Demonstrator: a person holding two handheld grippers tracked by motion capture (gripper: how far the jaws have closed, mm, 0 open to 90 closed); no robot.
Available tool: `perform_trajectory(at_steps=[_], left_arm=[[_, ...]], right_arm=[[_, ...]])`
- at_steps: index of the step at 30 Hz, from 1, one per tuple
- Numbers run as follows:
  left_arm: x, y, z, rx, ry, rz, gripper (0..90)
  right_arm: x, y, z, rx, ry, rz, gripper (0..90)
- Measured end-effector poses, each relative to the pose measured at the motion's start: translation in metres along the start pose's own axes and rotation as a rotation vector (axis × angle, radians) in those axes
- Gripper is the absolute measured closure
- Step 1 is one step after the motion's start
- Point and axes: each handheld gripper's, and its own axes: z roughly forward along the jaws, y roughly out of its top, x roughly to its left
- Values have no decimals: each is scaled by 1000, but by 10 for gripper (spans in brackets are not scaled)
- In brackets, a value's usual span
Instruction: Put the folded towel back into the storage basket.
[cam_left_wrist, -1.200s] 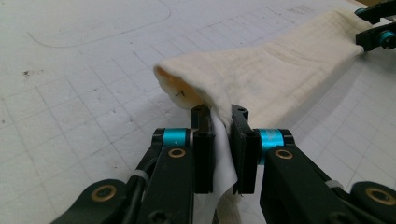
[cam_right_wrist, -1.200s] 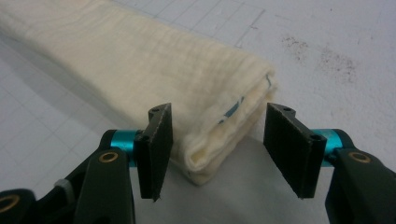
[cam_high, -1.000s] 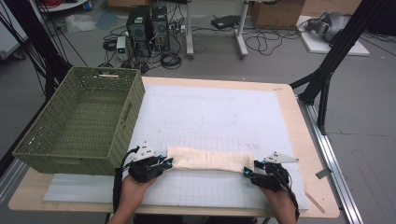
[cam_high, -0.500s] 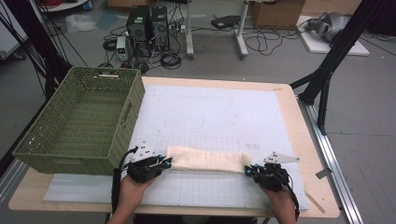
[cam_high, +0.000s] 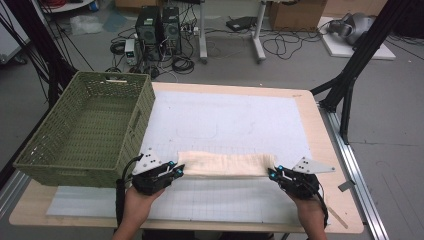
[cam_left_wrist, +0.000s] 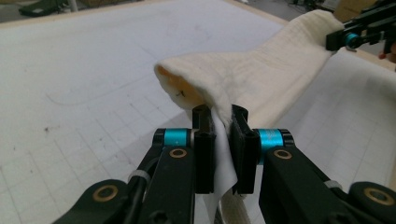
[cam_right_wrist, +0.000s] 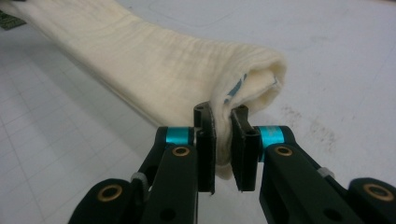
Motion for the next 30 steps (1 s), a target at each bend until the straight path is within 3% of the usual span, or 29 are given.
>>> perform_trajectory(at_steps=[5,10,15,30], left_arm=[[-4,11,-7,-33,3,35,815],[-7,20,-17,-69,17,66,816],[-5,28,-28,-107,27,71,816],[-4,42,-49,-173,53,91,816]], right_arm=[[-5,11,4,-23,-21,-4,820],[-14,33,14,-31,-20,-36,824],[-23,64,23,-56,-12,-63,825],[-33,119,56,-81,18,-102,824]])
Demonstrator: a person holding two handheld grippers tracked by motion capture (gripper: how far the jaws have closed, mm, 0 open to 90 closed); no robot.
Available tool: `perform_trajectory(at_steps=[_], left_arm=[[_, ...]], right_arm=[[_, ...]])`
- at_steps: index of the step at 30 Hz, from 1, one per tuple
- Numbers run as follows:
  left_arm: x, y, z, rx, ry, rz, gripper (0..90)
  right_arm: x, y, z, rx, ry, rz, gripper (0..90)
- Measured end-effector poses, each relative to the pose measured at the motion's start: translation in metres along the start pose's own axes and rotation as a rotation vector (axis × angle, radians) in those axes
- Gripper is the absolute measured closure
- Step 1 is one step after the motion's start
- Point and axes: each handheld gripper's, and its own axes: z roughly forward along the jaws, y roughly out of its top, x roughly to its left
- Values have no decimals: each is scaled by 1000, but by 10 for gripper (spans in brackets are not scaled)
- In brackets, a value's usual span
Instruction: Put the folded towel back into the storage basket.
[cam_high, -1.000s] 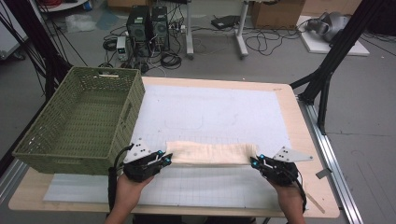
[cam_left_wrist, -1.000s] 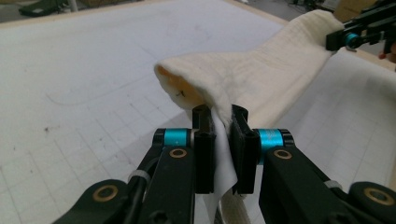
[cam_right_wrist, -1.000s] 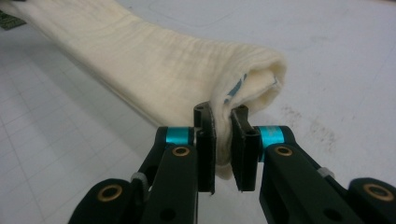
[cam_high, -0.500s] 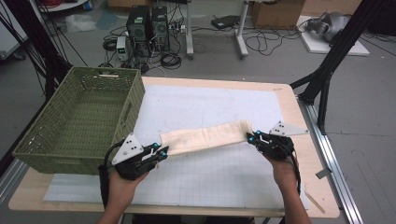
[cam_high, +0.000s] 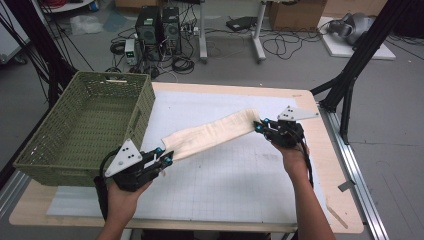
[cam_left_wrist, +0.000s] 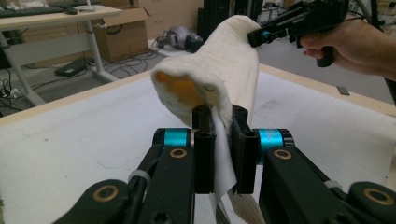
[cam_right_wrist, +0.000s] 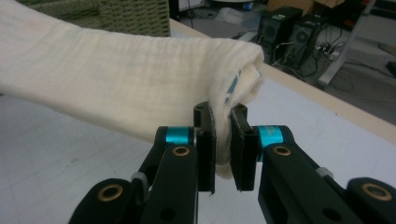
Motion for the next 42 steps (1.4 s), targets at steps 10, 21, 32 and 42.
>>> perform_trajectory(at_steps=[10,21,32,42], left_arm=[[5,3,-10,-25,30,-3,817],[10,7,-24,-54,70,4,818],[16,7,-45,-78,126,-3,820],[28,7,-65,-101,187,-14,821]], right_arm=[[-2,39,26,-9,10,-39,824],[3,81,60,-5,21,-90,824],[15,119,94,-18,56,-140,824],[35,153,133,-21,96,-171,824]])
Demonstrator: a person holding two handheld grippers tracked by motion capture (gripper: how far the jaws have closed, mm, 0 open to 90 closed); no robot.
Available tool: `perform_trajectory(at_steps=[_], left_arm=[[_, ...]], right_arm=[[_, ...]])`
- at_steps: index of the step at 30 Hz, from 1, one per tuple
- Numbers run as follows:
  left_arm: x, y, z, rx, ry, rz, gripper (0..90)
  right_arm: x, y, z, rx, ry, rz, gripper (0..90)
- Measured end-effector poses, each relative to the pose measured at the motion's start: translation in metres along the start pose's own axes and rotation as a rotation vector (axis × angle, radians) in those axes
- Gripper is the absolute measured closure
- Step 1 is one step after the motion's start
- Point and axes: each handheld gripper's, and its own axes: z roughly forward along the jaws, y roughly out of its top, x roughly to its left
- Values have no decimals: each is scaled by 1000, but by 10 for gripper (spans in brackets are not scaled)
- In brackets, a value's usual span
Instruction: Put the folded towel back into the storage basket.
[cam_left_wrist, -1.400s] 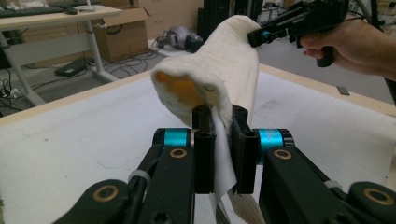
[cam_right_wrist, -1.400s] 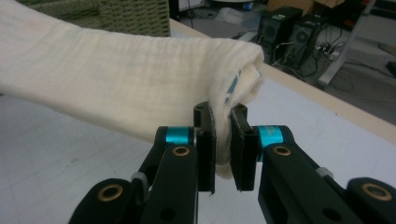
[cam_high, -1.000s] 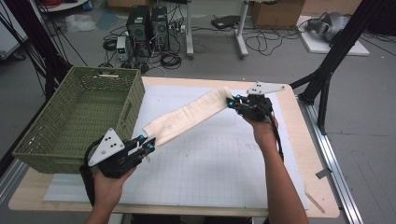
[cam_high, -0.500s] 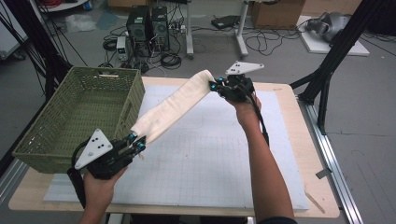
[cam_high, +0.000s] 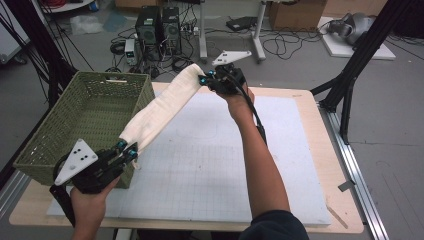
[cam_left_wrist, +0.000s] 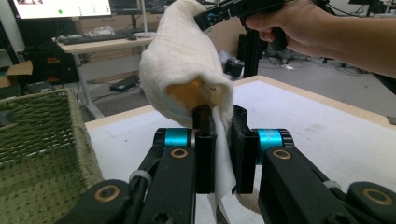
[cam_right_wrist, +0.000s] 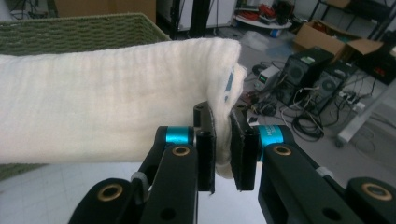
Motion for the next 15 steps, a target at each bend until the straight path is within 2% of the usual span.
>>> perform_trajectory(at_steps=[2,3,5,9,15], left_arm=[[3,0,-4,-1,15,4,822],[5,0,-6,-1,23,4,822],[8,-1,-10,-1,41,4,822],[16,-3,-19,-2,74,-3,822],[30,-5,-35,-10,128,-21,822]], right_arm=[[2,7,7,-8,9,-5,824],[4,15,17,-6,21,-12,823],[6,18,21,-3,23,-16,823],[13,32,42,-4,47,-36,823],[28,55,76,-6,82,-64,823]])
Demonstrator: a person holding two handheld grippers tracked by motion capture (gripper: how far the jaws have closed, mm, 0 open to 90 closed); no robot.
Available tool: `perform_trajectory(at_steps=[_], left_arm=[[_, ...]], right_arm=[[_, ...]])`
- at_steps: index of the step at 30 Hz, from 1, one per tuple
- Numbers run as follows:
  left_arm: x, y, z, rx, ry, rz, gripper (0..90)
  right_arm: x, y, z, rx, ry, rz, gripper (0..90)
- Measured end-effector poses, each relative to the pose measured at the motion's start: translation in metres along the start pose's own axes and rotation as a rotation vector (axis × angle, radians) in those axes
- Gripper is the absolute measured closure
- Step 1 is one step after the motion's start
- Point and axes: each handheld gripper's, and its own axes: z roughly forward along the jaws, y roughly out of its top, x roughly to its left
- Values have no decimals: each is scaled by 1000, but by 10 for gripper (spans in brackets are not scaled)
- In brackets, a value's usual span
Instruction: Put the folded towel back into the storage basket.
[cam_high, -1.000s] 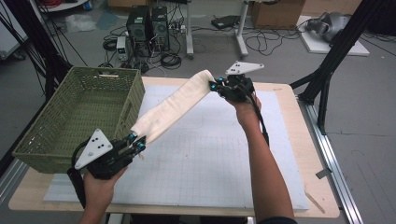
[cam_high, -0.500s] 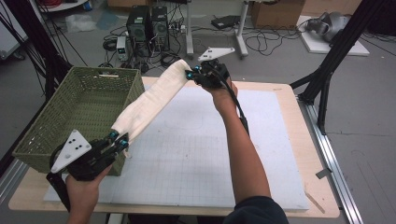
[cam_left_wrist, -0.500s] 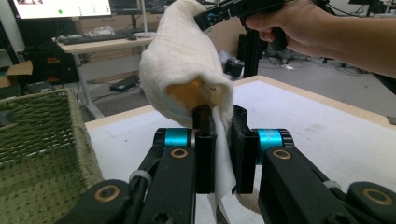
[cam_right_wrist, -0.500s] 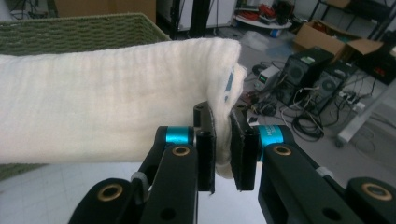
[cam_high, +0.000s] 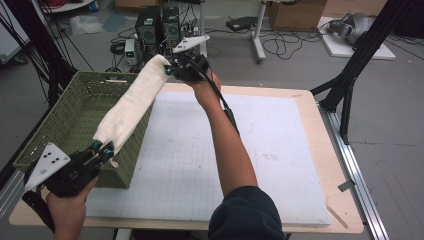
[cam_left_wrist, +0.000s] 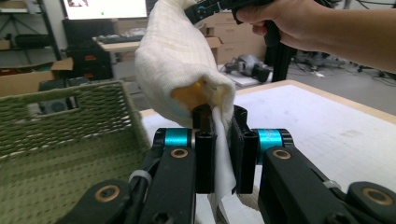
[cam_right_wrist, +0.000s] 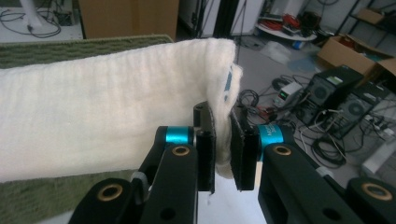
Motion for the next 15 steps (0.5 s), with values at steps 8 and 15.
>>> perform_trajectory(at_steps=[8,15], left_arm=[[17,-2,-16,5,82,0,822],[34,-6,-29,9,144,-30,822]], right_arm=[[16,24,43,12,39,-20,822],[29,34,76,30,62,-32,822]])
